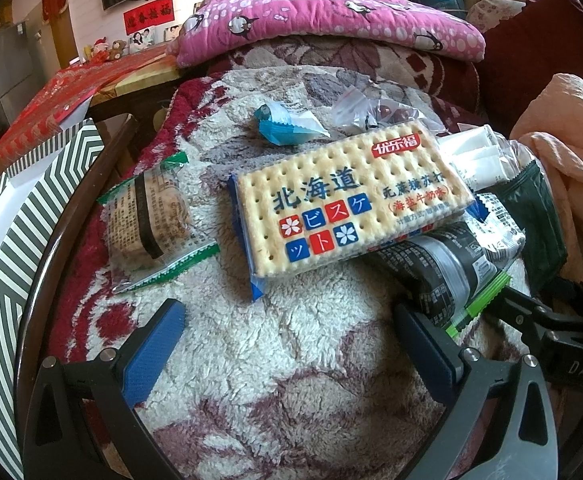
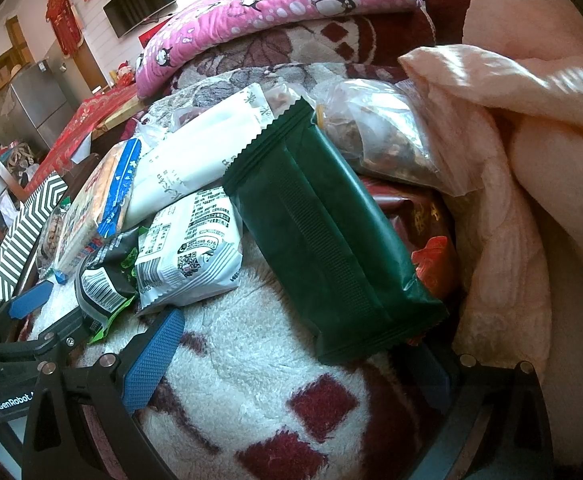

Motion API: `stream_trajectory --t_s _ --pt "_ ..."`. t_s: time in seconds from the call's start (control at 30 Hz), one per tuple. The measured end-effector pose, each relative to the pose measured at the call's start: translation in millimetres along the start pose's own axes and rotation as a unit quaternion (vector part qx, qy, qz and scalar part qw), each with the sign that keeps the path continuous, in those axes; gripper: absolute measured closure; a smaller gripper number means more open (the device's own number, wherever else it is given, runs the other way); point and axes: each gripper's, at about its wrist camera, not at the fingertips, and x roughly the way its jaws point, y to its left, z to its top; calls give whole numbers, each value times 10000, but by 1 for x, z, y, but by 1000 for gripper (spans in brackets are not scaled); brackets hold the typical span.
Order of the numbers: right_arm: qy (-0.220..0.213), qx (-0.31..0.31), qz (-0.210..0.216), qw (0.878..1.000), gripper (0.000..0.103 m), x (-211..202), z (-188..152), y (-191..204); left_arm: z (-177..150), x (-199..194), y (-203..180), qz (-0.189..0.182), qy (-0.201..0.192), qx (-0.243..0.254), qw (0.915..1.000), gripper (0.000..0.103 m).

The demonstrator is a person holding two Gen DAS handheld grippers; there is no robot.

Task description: Organize snacks

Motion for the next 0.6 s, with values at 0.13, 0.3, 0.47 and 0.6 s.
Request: stream_trajectory --t_s 0.13,0.3,0.47,0.6 --pt "17 24 35 10000 0 -1 0 -2 0 -1 -1 28 20 -31 10000 0" --pt "54 60 69 9999 0 2 1 -5 4 2 0 -15 122 -46 9999 0" --pt "36 48 57 10000 0 4 1 -4 3 2 2 -16 84 -54 9999 0" --pt "19 40 59 10000 0 5 1 -3 2 2 2 -5 30 -53 10000 0"
